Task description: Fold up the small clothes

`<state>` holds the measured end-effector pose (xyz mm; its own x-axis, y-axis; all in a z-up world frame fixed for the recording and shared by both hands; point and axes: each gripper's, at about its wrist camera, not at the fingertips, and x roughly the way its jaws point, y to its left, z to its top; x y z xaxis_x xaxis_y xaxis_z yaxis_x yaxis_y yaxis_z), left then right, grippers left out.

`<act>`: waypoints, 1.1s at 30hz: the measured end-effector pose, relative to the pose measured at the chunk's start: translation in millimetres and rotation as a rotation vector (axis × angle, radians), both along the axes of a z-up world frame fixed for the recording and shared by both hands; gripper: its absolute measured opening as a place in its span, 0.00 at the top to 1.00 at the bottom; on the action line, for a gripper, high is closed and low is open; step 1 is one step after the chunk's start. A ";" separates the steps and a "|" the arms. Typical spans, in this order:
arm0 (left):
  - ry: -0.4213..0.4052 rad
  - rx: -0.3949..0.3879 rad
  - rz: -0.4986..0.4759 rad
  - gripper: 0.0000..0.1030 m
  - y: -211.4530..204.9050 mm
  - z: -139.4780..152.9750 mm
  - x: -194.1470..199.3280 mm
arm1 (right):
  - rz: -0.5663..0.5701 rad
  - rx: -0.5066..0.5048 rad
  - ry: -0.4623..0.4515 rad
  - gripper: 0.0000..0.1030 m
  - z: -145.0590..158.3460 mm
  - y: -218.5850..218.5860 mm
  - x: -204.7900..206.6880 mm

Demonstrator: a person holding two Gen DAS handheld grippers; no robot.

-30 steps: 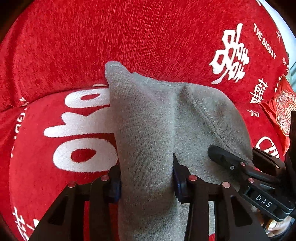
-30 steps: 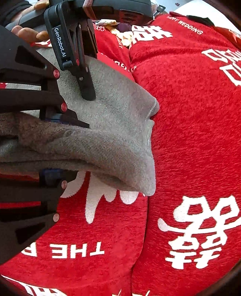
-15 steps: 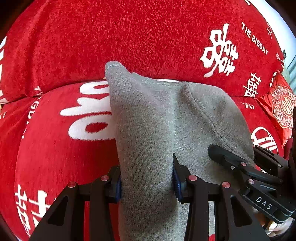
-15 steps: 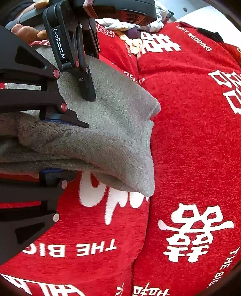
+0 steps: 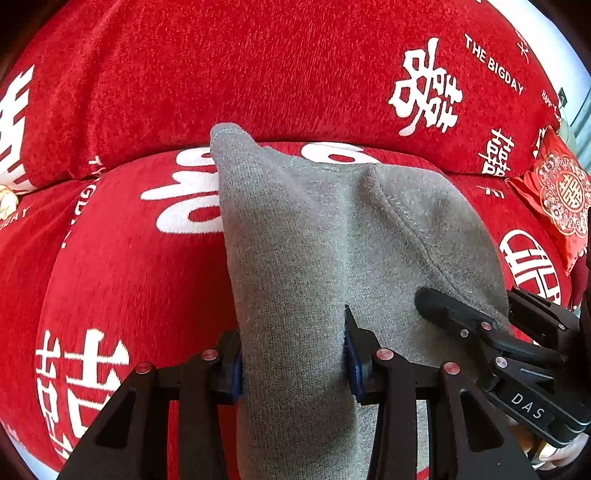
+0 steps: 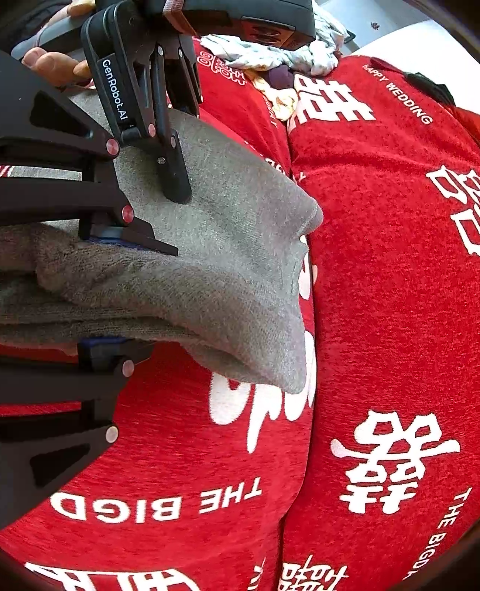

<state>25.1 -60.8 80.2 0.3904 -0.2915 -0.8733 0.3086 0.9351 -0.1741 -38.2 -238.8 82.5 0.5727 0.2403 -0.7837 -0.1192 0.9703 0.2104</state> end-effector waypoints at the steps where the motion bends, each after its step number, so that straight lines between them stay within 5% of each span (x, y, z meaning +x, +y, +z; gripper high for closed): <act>1: -0.005 0.002 -0.001 0.58 0.7 0.1 -3.6 | 0.000 -0.002 -0.002 0.64 0.1 1.0 -2.8; 33: -0.089 0.045 -0.002 0.58 19.0 -8.4 -98.2 | 0.012 -0.025 -0.076 0.64 -9.5 30.6 -96.8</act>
<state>-73.0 -41.9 71.8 0.4665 -0.2537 -0.8474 0.3225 0.9408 -0.1041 -135.0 -208.2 73.0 0.6279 0.2287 -0.7439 -0.1456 0.9735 0.1764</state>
